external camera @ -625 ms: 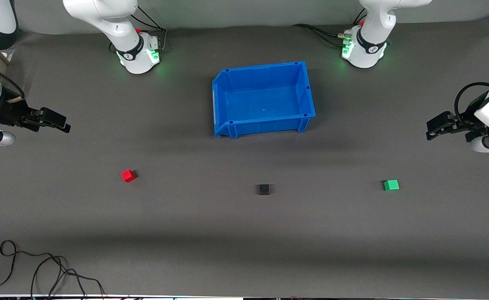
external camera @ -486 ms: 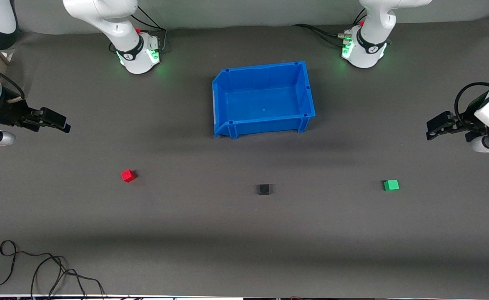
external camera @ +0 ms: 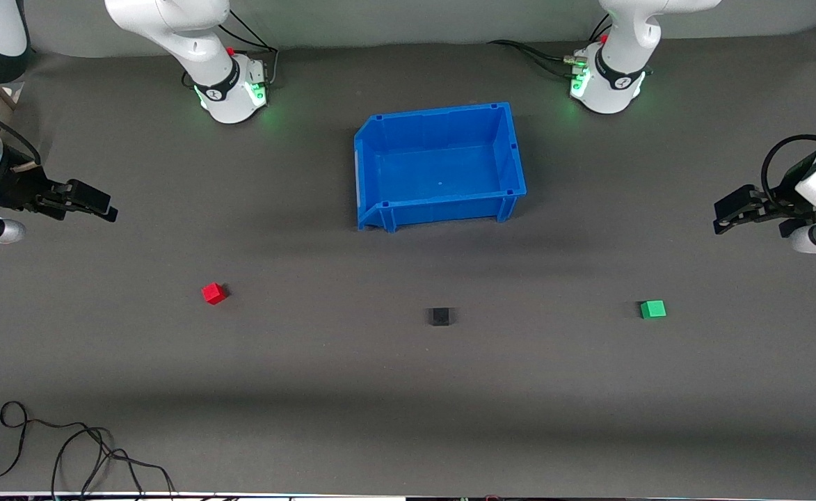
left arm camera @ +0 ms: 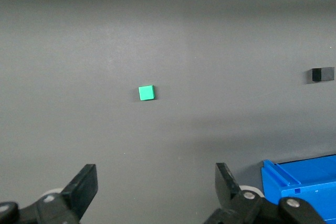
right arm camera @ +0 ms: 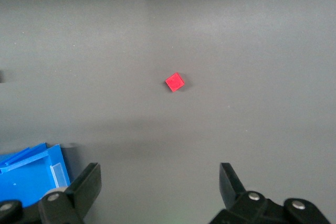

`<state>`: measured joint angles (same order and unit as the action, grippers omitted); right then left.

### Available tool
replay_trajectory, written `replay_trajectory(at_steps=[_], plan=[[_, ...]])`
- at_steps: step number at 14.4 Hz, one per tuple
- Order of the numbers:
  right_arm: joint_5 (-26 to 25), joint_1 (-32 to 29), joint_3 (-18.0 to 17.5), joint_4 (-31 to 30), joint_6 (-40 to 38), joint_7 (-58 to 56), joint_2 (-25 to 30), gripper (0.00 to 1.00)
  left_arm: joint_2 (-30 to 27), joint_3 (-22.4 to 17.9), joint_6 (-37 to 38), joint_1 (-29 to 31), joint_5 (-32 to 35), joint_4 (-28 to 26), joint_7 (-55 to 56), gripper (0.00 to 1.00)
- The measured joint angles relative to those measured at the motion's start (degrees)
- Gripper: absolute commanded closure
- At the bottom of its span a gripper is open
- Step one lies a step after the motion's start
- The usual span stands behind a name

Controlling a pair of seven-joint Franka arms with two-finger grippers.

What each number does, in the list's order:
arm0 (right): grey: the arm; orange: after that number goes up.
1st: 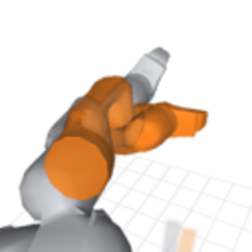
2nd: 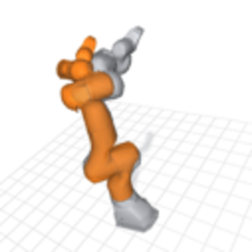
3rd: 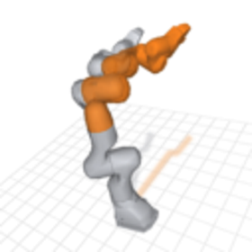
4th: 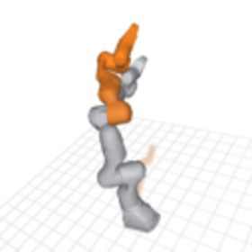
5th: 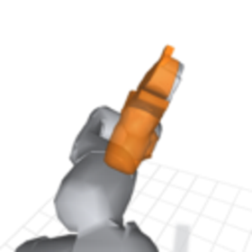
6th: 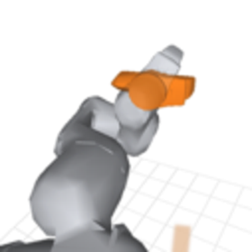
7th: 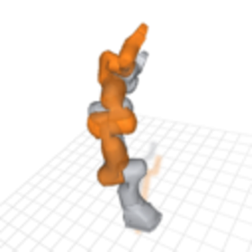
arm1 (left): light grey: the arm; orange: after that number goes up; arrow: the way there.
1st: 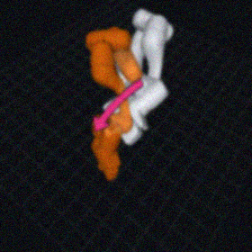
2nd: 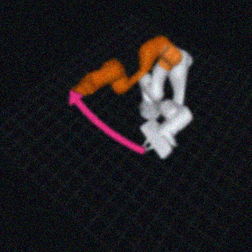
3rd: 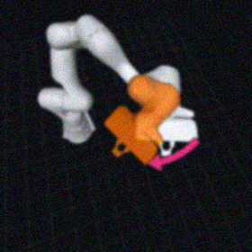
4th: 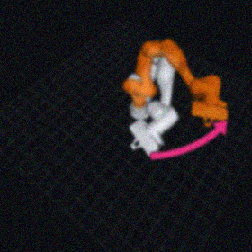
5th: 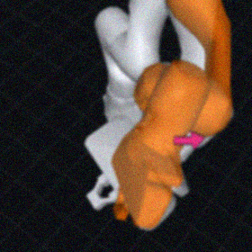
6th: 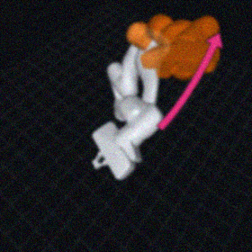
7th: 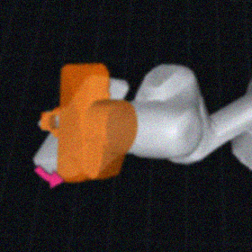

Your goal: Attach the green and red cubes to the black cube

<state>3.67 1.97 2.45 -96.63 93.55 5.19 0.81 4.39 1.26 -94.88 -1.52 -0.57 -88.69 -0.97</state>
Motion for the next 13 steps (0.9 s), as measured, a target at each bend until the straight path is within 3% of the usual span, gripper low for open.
replay_trajectory(at_steps=[8, 13], plan=[[0.0, 0.0, 0.0, 0.0, -0.02, 0.0, 0.0, 0.0, 0.0, -0.54, 0.0, 0.26, 0.01, 0.02, 1.04, 0.0], [0.0, 0.02, -0.09, -0.01, -0.04, 0.0, 0.0, 0.0, 0.46, -1.09, 2.3, 3.54, -0.19, -0.12, 18.26, 0.0]])
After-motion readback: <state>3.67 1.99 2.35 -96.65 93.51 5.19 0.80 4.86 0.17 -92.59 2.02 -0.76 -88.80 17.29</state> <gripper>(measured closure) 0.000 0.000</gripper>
